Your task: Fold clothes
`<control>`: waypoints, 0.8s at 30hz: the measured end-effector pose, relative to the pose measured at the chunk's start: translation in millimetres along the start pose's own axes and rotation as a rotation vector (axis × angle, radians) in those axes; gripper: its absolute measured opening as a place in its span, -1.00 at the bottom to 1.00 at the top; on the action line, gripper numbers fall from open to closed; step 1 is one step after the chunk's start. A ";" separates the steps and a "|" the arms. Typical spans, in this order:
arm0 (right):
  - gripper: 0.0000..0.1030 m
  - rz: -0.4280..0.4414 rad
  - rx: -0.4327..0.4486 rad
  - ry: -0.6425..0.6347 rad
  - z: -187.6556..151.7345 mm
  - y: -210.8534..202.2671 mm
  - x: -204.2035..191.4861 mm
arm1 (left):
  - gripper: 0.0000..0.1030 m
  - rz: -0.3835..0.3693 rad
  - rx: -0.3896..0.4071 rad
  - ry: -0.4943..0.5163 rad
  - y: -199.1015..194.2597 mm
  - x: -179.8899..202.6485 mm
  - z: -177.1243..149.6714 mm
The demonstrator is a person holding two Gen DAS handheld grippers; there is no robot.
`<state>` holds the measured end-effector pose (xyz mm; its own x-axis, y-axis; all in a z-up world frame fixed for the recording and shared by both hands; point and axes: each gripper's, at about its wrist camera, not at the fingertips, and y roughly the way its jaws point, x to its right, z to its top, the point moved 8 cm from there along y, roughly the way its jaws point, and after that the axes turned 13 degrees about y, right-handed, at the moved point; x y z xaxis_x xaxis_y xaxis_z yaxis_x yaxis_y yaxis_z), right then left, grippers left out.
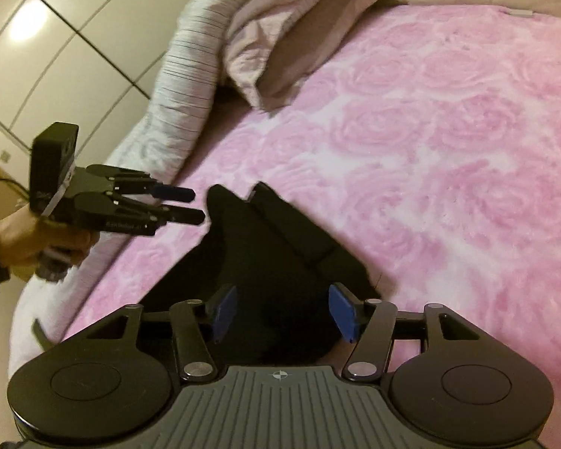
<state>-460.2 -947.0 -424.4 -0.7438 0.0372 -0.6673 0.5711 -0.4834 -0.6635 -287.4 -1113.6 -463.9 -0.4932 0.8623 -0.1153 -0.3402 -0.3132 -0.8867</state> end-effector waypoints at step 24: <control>-0.59 -0.109 0.034 -0.303 -8.1 -2.6 -36.4 | -0.43 0.020 0.009 -0.019 -18.1 20.6 -9.3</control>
<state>-431.8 -940.0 -401.1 -0.8725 -0.1695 -0.4582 0.4741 -0.5204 -0.7102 -284.0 -1086.5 -454.4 -0.5155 0.8478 -0.1246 -0.3367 -0.3341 -0.8803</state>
